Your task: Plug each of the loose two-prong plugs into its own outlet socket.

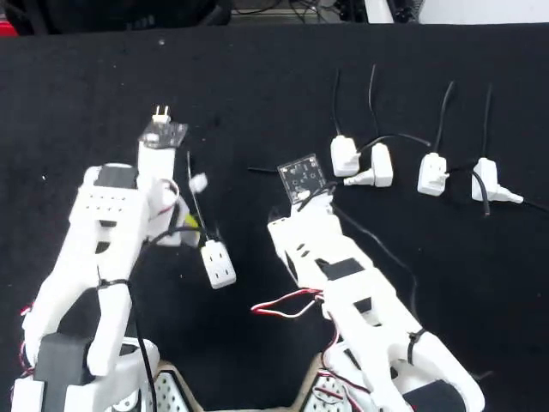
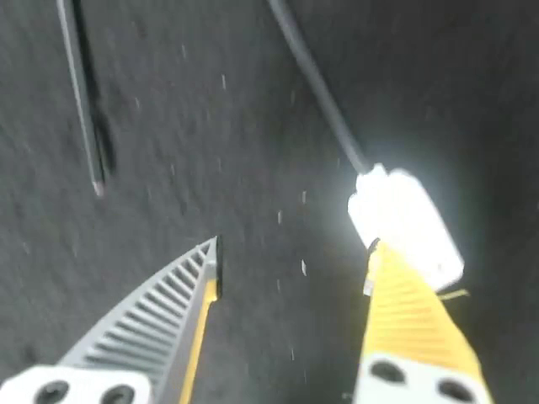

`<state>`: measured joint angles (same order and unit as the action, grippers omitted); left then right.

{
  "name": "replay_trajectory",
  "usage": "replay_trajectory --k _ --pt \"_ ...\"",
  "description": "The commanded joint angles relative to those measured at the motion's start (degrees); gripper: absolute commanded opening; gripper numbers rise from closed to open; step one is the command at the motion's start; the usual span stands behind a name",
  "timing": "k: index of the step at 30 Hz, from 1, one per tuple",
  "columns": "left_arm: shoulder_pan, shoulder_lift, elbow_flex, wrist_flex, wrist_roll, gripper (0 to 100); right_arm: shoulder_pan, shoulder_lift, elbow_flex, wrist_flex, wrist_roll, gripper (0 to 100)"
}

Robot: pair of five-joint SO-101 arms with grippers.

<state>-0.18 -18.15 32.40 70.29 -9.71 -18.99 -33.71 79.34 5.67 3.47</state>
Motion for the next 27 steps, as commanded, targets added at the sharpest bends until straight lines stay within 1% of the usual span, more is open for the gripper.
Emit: replay_trajectory --k 1,3,6,10,13,17,21,24,27 --pt "-0.7 3.7 -3.6 -9.7 7.7 29 0.8 -2.1 -2.2 -1.1 0.0 23.0" --pt "-0.9 9.1 -3.3 -15.3 11.7 29 0.9 -2.2 -2.1 -1.1 0.0 23.0" --pt "0.5 17.8 -4.9 -19.4 15.0 29 0.9 -2.2 -2.1 -1.1 0.0 23.0" --pt "1.1 26.8 -9.9 -19.6 19.0 29 0.7 -2.2 -2.1 -1.1 0.0 23.0" --pt "-0.8 30.3 -11.6 -19.5 20.6 28 0.7 -2.2 -2.1 -1.1 0.0 23.0" --pt "-5.4 30.5 -11.6 -15.3 22.9 28 0.7 -2.2 -2.1 -1.1 0.0 23.0" --pt "-9.4 30.5 -11.5 -8.4 22.4 28 0.7 -2.2 -2.2 -1.1 0.0 23.0" --pt "-11.1 30.2 -11.5 -3.4 17.8 28 0.7 -2.2 -2.2 -1.1 0.0 23.0" --pt "-13.2 28.5 -11.5 -0.6 14.5 28 0.7 -2.2 -2.2 -1.1 0.0 23.0"
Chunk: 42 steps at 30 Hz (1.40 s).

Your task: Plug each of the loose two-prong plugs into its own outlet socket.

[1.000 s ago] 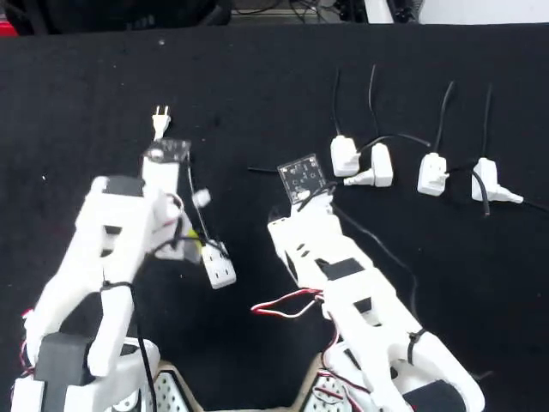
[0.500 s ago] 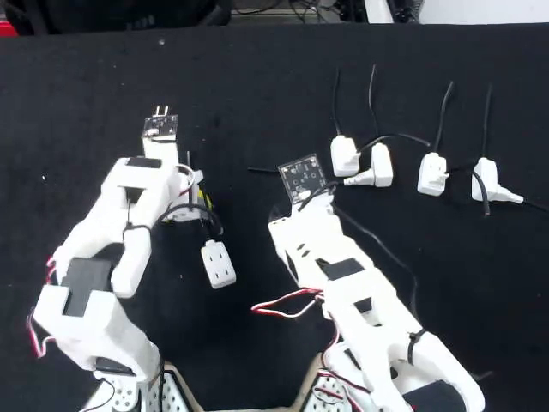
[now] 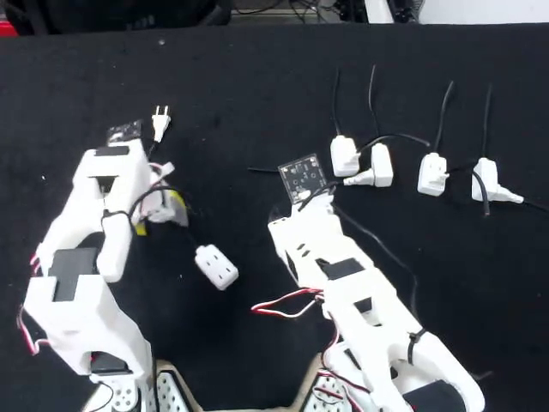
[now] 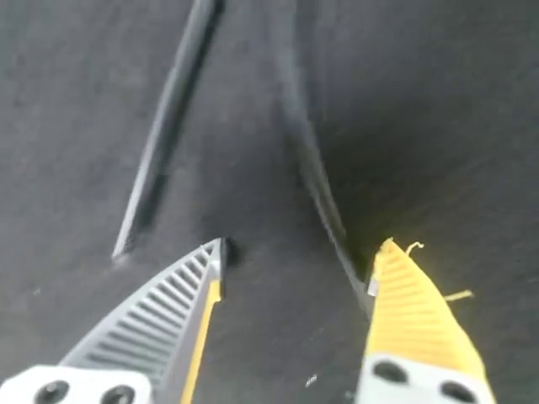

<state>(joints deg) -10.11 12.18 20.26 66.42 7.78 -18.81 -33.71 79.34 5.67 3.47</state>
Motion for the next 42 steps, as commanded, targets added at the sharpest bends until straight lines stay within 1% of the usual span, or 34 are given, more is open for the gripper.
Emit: replay_trajectory --k 1,6,11,13,15,17,19,23,26,28,31,34,37,42 --pt "-4.0 -2.6 0.7 3.7 -3.9 28 0.5 -2.2 -2.2 -1.1 0.0 23.0" --pt "-6.6 -8.6 1.4 3.7 -7.4 28 0.5 -1.9 -2.2 -1.1 0.0 23.0" --pt "-7.0 -16.7 4.5 3.8 -10.7 28 0.5 -1.9 -2.1 -1.1 0.1 23.0" --pt "-7.0 -20.0 7.1 3.8 -13.5 28 0.5 -1.9 -2.1 -1.1 0.1 23.0" --pt "-6.3 -23.2 10.3 3.8 -18.5 28 0.6 -2.1 -2.1 -1.1 0.0 23.0" --pt "-4.5 -25.5 14.1 3.4 -25.3 28 0.7 -2.2 -2.1 -1.1 0.0 23.0" --pt "-1.6 -27.6 18.0 3.3 -29.2 28 0.7 -2.2 -2.1 -1.1 0.0 23.0" --pt "5.5 -30.9 23.2 3.3 -29.7 28 0.7 -2.1 -2.1 -1.1 0.0 23.0" --pt "11.1 -32.4 24.3 3.3 -29.4 28 0.7 -2.2 -2.1 -1.1 0.1 23.0" --pt "15.1 -32.7 24.8 1.1 -25.9 28 0.7 -2.2 -2.1 -1.1 0.0 23.0" --pt "20.0 -32.6 27.9 -6.6 -17.2 29 0.7 -2.2 -2.0 -1.1 0.0 23.0" --pt "24.1 -32.7 31.3 -13.6 -10.1 29 0.7 -2.2 -1.9 -1.1 0.1 23.0" --pt "26.7 -32.7 32.0 -17.6 -3.3 29 0.7 -2.2 -1.9 -1.1 0.1 23.0" --pt "28.3 -33.2 31.7 -20.7 7.3 29 0.7 -2.2 -1.9 -1.1 0.1 23.0"
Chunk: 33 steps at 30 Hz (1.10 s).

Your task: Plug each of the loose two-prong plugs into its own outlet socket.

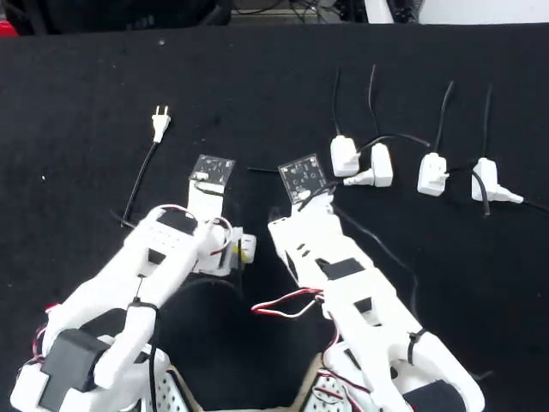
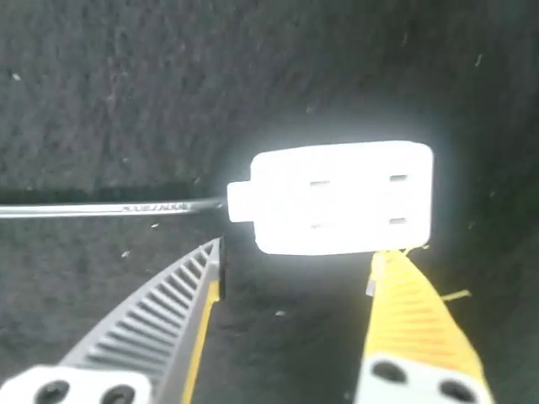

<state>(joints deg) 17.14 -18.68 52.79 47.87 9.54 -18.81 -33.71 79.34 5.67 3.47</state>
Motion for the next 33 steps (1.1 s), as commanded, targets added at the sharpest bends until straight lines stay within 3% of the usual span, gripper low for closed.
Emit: replay_trajectory --k 1,4,7,12,15,20,23,27,33 --pt "1.0 -2.5 -0.8 -2.2 6.9 29 0.7 -2.2 -1.9 -1.1 0.1 23.0" --pt "0.4 -2.5 -1.5 0.0 6.1 29 0.7 -2.2 -1.8 -1.1 0.1 23.0" --pt "-1.1 -2.5 -4.9 7.0 -0.4 28 0.7 -2.2 -1.8 -1.1 0.1 23.0" --pt "-12.6 -2.1 -19.2 19.3 -7.9 28 0.6 -2.0 -2.0 -1.1 0.1 23.0" --pt "-20.0 -1.7 -26.5 21.6 -9.5 28 0.6 -2.2 -1.9 -1.1 0.2 23.0" --pt "-27.9 3.1 -31.9 12.5 -13.9 28 0.5 -2.2 -1.8 -1.1 0.2 23.0" --pt "-29.6 10.4 -34.0 5.0 -18.5 28 0.5 -2.2 -1.9 -1.1 0.2 23.0" --pt "-31.0 21.9 -38.8 -4.5 -19.3 28 0.5 -2.2 -2.1 -1.1 0.1 23.0" --pt "-30.5 37.7 -53.9 -6.5 -19.3 24 0.5 -2.2 -2.2 -1.1 0.0 23.0"
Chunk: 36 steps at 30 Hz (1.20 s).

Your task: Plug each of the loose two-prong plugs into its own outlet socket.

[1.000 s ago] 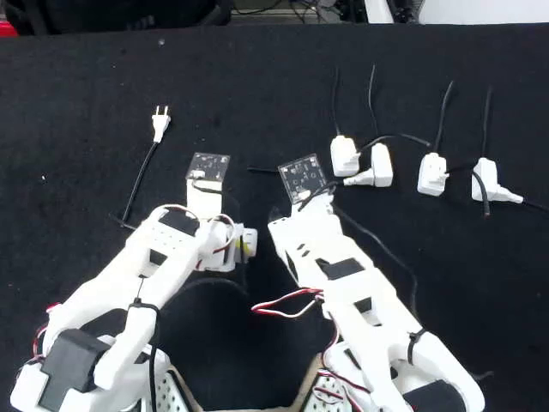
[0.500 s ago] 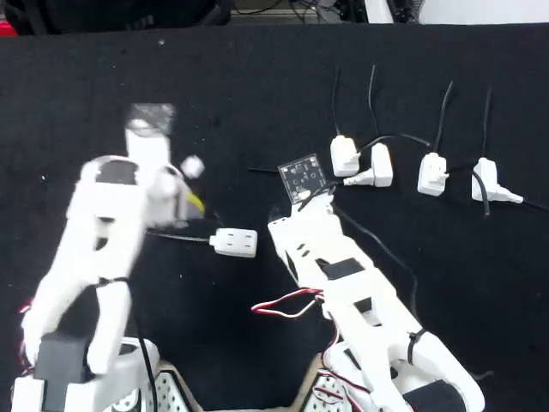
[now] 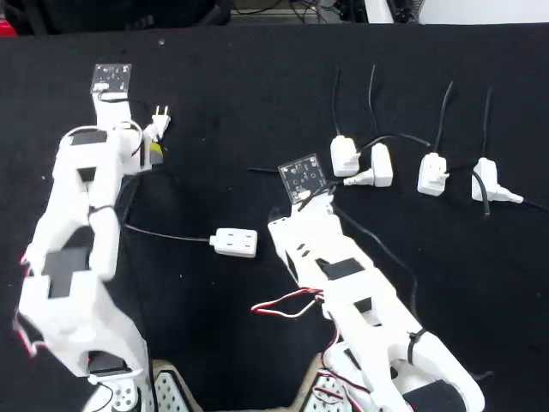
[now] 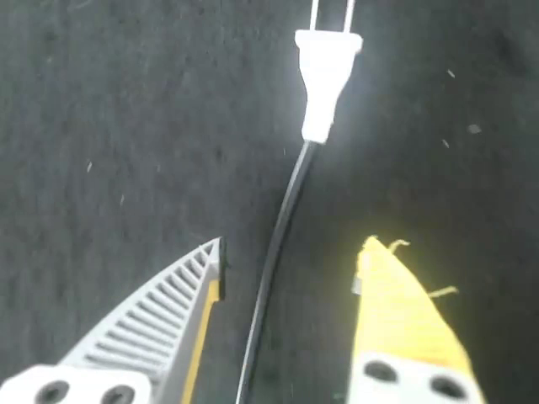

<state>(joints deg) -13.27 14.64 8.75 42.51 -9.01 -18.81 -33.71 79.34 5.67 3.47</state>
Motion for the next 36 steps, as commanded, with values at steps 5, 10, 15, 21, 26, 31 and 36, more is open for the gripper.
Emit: replay_trajectory --k 5,10,15,21,26,31,36 --pt "0.0 13.2 -20.9 -1.1 -0.7 26 0.5 -2.2 -2.2 -1.1 0.0 23.0" --pt "1.0 16.9 -28.2 2.4 -0.7 29 0.5 -2.2 -2.2 -1.1 0.2 23.0" --pt "1.7 22.2 -36.5 2.5 -0.7 29 0.5 -2.2 -2.2 -1.1 0.2 23.0" --pt "1.8 31.6 -46.0 2.5 -0.7 29 0.4 -2.2 -2.2 -1.1 0.2 23.0" --pt "2.3 36.0 -50.1 2.6 -0.7 29 0.4 -2.2 -2.2 -1.1 0.2 23.0" --pt "4.5 37.5 -50.3 5.7 -0.7 29 0.4 -2.2 -2.2 -1.1 0.2 23.0" --pt "5.7 37.5 -50.4 9.3 -1.0 13 0.4 -2.2 -2.2 -1.1 0.2 23.0"
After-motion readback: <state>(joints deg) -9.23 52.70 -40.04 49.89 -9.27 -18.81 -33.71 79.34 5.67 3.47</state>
